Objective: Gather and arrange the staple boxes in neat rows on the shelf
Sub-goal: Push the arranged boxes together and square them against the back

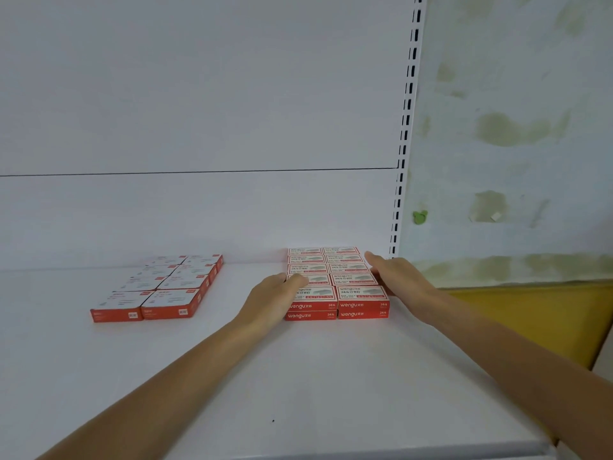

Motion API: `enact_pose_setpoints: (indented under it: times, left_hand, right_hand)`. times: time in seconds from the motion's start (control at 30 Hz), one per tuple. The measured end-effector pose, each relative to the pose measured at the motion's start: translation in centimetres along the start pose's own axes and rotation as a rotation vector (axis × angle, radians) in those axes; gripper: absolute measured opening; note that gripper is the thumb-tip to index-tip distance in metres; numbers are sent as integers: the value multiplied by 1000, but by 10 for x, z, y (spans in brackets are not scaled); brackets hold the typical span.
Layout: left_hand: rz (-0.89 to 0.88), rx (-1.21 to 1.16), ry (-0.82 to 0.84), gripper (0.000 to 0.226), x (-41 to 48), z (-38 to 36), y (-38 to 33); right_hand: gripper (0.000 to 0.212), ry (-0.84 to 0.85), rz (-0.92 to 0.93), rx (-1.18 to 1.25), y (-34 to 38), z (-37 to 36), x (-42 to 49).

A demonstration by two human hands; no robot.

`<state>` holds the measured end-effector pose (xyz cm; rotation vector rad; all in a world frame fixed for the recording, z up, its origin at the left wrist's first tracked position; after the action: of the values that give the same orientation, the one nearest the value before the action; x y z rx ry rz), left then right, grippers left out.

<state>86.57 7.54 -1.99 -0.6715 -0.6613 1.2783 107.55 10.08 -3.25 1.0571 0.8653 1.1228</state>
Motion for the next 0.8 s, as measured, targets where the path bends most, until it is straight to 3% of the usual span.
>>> enact_pose_setpoints:
  times: [0.8]
  left_hand:
    - [31, 8, -57, 32, 2, 5, 2]
  right_hand:
    - [54, -60, 72, -83, 10, 1, -27]
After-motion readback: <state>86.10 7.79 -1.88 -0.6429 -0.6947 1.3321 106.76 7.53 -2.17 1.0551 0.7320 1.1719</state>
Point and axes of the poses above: each hand's wrist, its own x-axis towards the middle knuckle, its own z-axis out of the back of the hand, y = z × x, the point moved 7 cm from there along x, towards the middle knuckle, and after that the axes turned 12 degrees about x, right-handed, at the moved point
